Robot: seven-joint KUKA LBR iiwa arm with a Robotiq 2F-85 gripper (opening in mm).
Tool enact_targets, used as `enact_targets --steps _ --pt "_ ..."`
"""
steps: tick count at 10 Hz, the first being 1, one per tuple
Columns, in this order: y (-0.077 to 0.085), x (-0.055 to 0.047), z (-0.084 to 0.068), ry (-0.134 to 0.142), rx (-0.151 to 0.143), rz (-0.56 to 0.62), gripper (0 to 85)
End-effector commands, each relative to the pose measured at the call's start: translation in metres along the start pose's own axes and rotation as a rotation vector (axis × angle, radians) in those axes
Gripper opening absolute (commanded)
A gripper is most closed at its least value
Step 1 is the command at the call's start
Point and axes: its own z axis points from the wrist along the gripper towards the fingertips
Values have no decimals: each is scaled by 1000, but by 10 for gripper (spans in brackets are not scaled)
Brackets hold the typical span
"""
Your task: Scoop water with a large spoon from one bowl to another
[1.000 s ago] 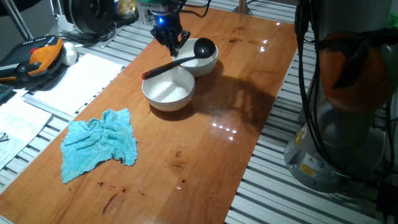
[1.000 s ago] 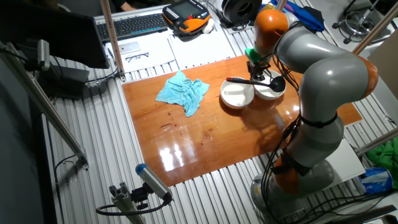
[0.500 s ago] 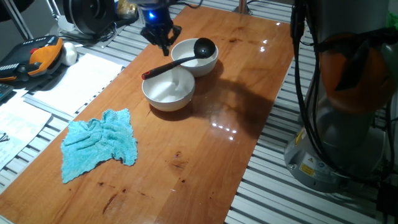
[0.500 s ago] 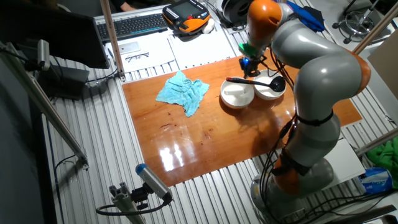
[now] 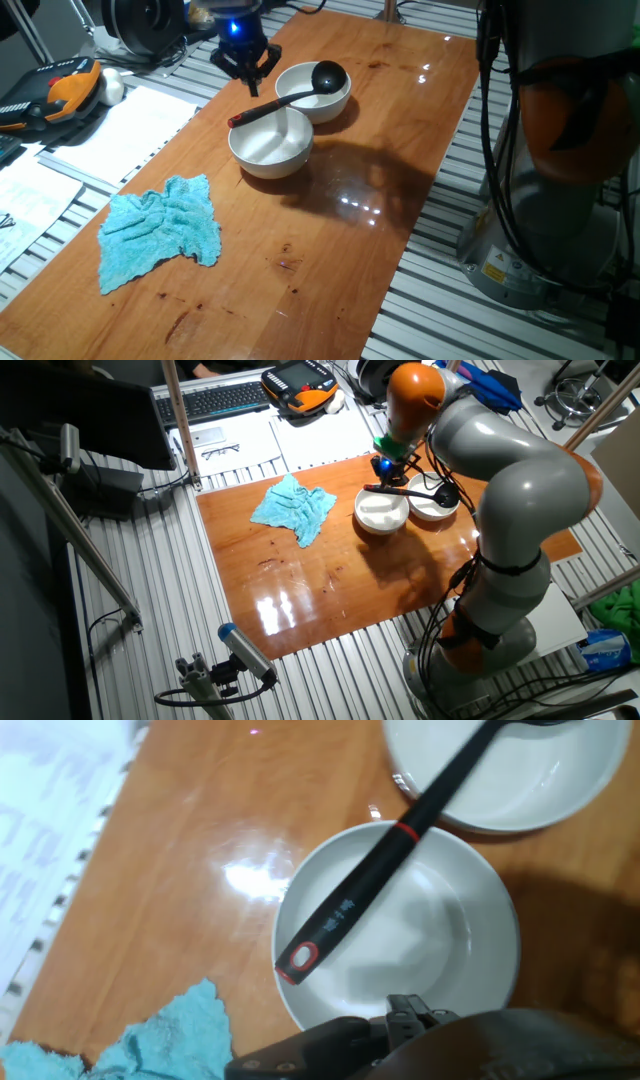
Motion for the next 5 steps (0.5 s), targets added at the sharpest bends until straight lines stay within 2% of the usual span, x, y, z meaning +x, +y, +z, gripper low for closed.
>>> enact_targets --steps 1,3,4,5 --pt "3 4 0 -10 -6 -625 0" --pt "7 17 -5 -23 12 -723 0" --pt "6 21 -8 -12 17 -757 0" --pt "5 24 -10 -8 10 -791 0"
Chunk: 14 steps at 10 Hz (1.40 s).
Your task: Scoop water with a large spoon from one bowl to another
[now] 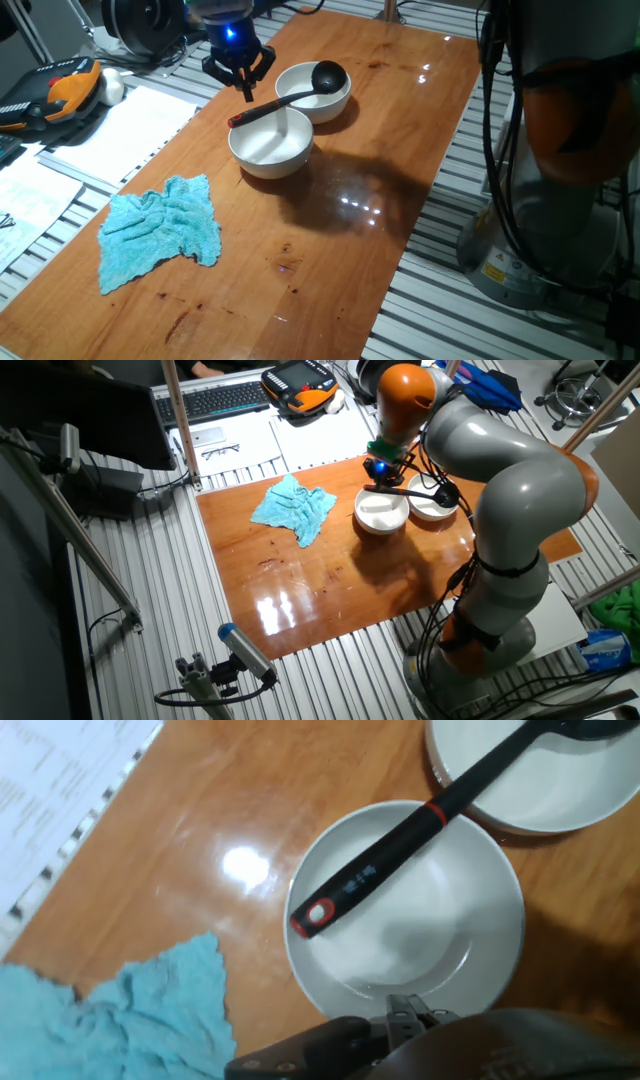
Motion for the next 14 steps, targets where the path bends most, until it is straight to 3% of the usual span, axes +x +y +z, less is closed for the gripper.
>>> enact_targets --steps 1,2,8,14 --pt "-1 1 -1 -35 -1 -676 0" --pt "-2 2 -2 -52 21 -726 0" --pt "-5 6 -5 -114 68 -871 0" --pt "-5 7 -6 -123 65 -873 0"
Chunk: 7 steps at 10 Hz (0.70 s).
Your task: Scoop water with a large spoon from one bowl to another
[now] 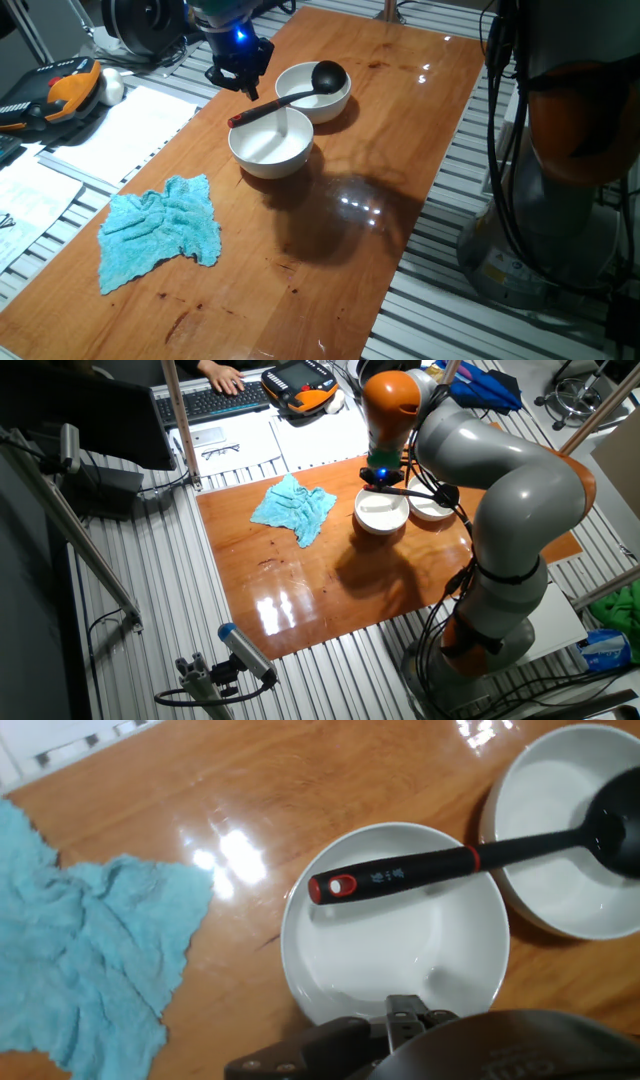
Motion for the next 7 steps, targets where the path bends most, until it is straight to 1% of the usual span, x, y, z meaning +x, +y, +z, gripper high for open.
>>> enact_targets --steps 1,4,7 --pt "0 0 0 -61 -24 -392 0" --pt "-1 1 -1 -61 -24 -382 0" --pt "-2 1 -1 -68 -20 -379 0"
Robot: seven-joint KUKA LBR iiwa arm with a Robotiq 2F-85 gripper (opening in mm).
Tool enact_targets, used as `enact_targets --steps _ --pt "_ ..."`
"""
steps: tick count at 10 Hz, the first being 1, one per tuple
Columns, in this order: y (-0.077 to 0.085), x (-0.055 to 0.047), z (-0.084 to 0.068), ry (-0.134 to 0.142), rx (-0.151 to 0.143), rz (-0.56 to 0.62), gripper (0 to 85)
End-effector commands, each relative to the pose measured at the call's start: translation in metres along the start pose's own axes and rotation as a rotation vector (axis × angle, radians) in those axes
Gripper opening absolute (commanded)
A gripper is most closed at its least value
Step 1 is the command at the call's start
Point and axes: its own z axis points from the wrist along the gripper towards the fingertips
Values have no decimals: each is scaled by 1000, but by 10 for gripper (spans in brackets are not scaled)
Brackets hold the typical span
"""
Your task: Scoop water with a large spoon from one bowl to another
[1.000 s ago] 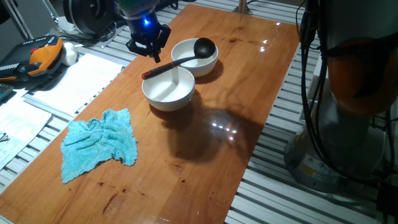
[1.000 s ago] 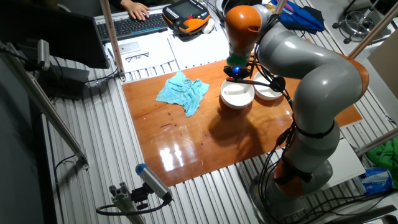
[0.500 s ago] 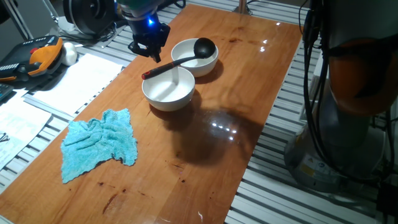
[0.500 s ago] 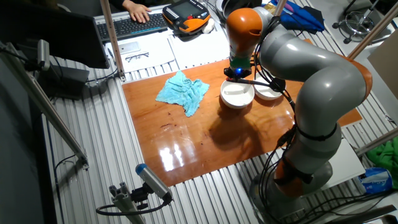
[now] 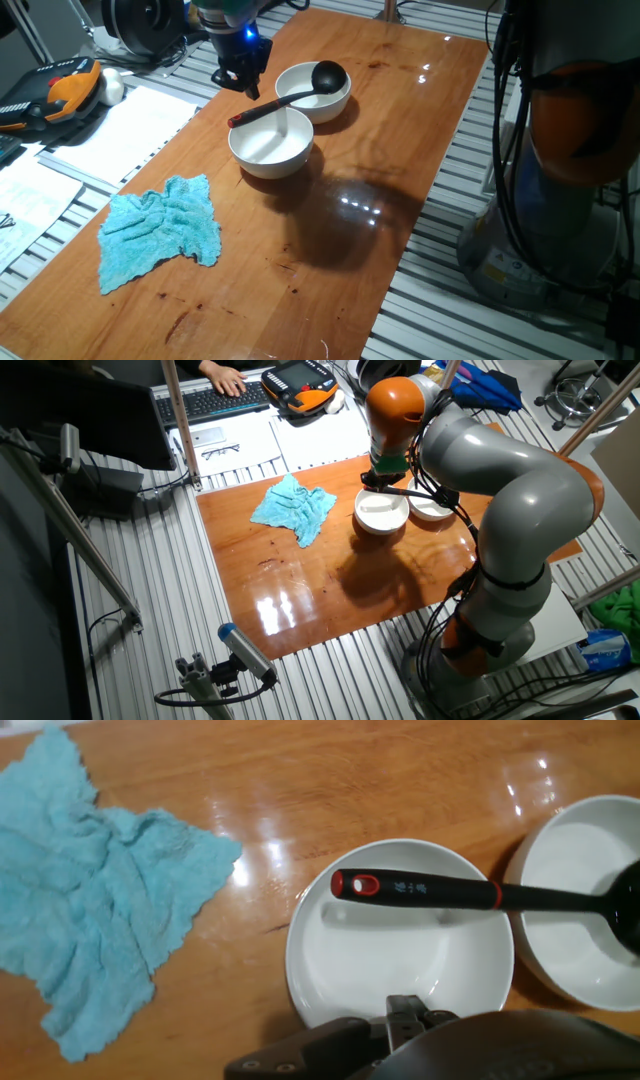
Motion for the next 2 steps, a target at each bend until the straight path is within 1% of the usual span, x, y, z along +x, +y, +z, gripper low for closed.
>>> enact_targets --steps 1,2 --pt "0 0 0 -20 -10 -133 0" --pt "0 0 0 -20 -10 -131 0"
